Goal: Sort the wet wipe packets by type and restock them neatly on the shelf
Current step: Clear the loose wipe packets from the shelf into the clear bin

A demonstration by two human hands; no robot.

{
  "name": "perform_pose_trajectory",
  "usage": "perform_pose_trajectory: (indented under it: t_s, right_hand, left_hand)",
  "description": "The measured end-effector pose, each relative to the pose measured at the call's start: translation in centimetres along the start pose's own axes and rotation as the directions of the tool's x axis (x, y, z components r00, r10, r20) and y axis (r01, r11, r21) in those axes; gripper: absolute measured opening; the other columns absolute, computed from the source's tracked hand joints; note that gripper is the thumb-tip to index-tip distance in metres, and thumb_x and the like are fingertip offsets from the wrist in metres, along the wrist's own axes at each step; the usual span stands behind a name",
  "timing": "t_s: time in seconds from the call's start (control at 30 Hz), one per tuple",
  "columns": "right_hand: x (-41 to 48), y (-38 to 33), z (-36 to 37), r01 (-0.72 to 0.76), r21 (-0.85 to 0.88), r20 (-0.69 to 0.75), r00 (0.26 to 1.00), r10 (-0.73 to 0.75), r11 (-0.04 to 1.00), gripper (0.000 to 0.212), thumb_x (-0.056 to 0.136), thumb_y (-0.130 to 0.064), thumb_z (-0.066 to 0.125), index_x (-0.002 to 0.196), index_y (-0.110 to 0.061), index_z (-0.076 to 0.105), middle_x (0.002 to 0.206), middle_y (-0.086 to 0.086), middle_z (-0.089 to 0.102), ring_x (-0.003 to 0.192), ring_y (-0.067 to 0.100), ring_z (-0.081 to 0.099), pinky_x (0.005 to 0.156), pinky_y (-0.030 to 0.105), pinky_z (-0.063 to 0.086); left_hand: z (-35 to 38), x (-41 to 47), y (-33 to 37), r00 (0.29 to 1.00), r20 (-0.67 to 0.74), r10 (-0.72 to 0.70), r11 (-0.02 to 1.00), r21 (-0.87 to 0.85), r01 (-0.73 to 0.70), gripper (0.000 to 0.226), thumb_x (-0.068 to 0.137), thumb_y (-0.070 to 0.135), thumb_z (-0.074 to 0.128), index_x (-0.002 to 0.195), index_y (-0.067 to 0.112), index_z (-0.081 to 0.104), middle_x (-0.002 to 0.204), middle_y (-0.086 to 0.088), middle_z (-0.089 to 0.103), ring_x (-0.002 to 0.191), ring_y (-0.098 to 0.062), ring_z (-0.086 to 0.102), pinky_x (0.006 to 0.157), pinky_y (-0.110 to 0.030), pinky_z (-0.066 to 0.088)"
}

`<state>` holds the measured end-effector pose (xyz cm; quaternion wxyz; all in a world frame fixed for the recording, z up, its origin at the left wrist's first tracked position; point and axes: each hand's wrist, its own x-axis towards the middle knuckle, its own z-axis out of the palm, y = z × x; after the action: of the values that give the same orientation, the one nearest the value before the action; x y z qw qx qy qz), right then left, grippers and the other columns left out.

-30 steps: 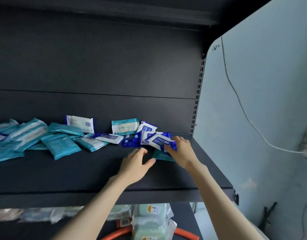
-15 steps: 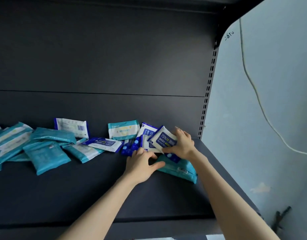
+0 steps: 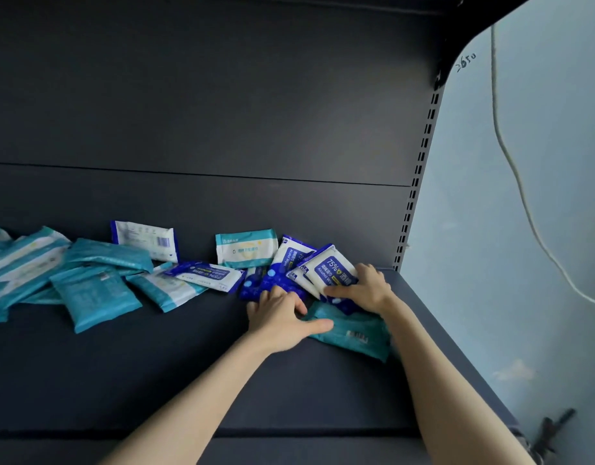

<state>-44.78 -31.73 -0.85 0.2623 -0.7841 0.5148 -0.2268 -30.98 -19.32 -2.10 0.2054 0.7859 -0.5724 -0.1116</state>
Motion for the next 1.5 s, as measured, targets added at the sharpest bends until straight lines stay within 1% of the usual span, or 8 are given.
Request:
perform_pose_trajectory:
  t_s: [0.2,0.33,0.4,0.63,0.9,1.1,1.3,1.5]
  right_hand:
    - [-0.4,0.4,-0.6,0.011,0.351,-0.083,0.996,0.019,0.936,0.05,0.062,-0.021,0.088,0.094,-0.008,0.051,0.098,0.009,0.067,0.088,0.026,0.065,0.081,0.044,0.053]
    - [-0.6,-0.1,-1.3,0.06,0.543,-0.098,0.995,-0.008,0.838,0.039,0.071,-0.005,0.081,0.1,-0.007,0.054,0.088,0.0,0.064,0.071,0.008,0.061,0.055,0.015,0.05]
    - [-0.6,-0.4,-1.4,0.055,0.611,-0.062,0.998,-0.021,0.789,0.025,0.074,-0.003,0.078,0.091,-0.008,0.06,0.081,-0.002,0.067,0.064,0.007,0.063,0.051,0.014,0.05]
    - [1.3,0.4,0.3,-0.079,0.689,0.033,0.996,0.078,0.721,0.027,0.083,-0.008,0.069,0.106,-0.004,0.054,0.104,0.016,0.067,0.087,0.027,0.066,0.084,0.043,0.054]
    - [2.3,1.7,1.8,-0.035,0.535,-0.017,0.998,0.052,0.844,0.033,0.076,-0.021,0.077,0.089,-0.018,0.047,0.106,0.012,0.065,0.099,0.03,0.064,0.092,0.053,0.049]
    - [-0.6,-0.7,-0.9,0.065,0.571,-0.046,0.998,-0.047,0.818,0.036,0.072,-0.005,0.08,0.098,-0.005,0.056,0.099,0.013,0.068,0.078,0.021,0.066,0.07,0.027,0.057]
    - [-8.5,-7.3,-3.9,0.232,0.707,-0.051,0.959,-0.279,0.668,0.032,0.077,-0.005,0.075,0.104,-0.006,0.059,0.09,0.005,0.073,0.073,0.016,0.07,0.062,0.025,0.055]
    - [-19.6,-15.6,0.5,0.21,0.828,0.033,0.908,-0.419,0.52,0.036,0.081,-0.007,0.071,0.113,-0.006,0.054,0.099,0.006,0.072,0.086,0.02,0.069,0.074,0.033,0.057]
  left_hand:
    - [-1.5,0.1,-0.9,0.997,0.074,0.019,0.982,-0.189,-0.005,0.034,0.082,0.045,0.067,0.091,0.014,0.058,0.106,-0.004,0.062,0.099,-0.019,0.055,0.087,-0.033,0.038]
    - [-3.2,2.1,-2.0,0.993,-0.102,-0.054,0.813,-0.582,-0.015,0.021,0.084,0.015,0.068,0.096,0.012,0.051,0.097,-0.01,0.064,0.076,-0.017,0.058,0.064,-0.027,0.05]
    - [-3.5,3.7,-2.1,0.97,-0.207,-0.131,0.814,-0.58,-0.014,0.025,0.081,0.014,0.07,0.099,0.014,0.053,0.102,-0.013,0.064,0.084,-0.024,0.061,0.075,-0.038,0.054]
    - [-1.1,5.7,-0.8,0.964,-0.148,-0.22,0.873,-0.472,0.126,0.084,0.068,0.042,0.082,0.131,0.013,0.035,0.13,-0.006,0.048,0.121,-0.028,0.046,0.102,-0.041,0.04]
    - [-1.2,6.5,-0.7,0.969,-0.076,-0.236,0.799,-0.583,0.149,0.093,0.063,0.015,0.087,0.137,0.005,0.032,0.131,-0.009,0.049,0.116,-0.024,0.05,0.093,-0.031,0.044]
    - [-1.9,4.2,-0.3,0.951,-0.158,-0.266,0.566,-0.824,0.022,0.035,0.067,0.002,0.082,0.094,0.01,0.062,0.102,-0.009,0.069,0.086,-0.019,0.065,0.068,-0.029,0.05]
    - [-7.7,-5.1,-0.5,0.916,-0.35,-0.198,0.267,-0.918,-0.293,0.025,0.078,0.006,0.074,0.095,0.02,0.061,0.1,-0.001,0.071,0.089,-0.016,0.068,0.07,-0.03,0.053]
    - [-12.6,-19.2,-6.2,0.829,-0.508,-0.231,0.315,-0.846,-0.431,0.031,0.082,0.019,0.067,0.112,0.023,0.058,0.105,0.008,0.071,0.101,-0.014,0.067,0.082,-0.036,0.053]
